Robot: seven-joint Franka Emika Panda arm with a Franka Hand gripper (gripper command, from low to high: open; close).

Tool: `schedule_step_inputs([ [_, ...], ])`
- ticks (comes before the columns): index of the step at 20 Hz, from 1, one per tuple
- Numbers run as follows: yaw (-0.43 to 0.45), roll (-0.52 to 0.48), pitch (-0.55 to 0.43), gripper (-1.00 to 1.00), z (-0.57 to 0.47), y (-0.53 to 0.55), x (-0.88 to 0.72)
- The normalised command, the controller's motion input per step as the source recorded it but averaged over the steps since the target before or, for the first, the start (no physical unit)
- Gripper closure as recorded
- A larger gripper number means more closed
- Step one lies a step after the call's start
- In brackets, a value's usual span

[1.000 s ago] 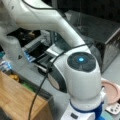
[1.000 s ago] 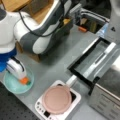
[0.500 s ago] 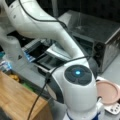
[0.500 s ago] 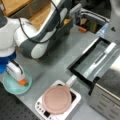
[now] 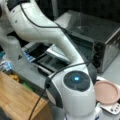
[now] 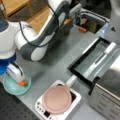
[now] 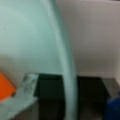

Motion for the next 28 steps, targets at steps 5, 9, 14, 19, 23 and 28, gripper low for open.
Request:
schedule_step_inputs([
  [5,0.110,-0.120,0.106,-1.00,0.07,-0.01,0.02],
  [9,0.113,-0.110,0.102,-1.00,0.06,0.05,-0.05],
  [14,0.113,-0.102,0.075,-1.00,0.02,0.07,-0.09],
  [19,0.115,-0.102,0.056,-1.00,-0.02,0.08,-0.13],
  [23,0.119,-0.113,0.038,-1.00,-0.04,0.08,-0.13],
  [28,0.116,-0.134,0.043,-1.00,-0.03,0.09,-0.13],
])
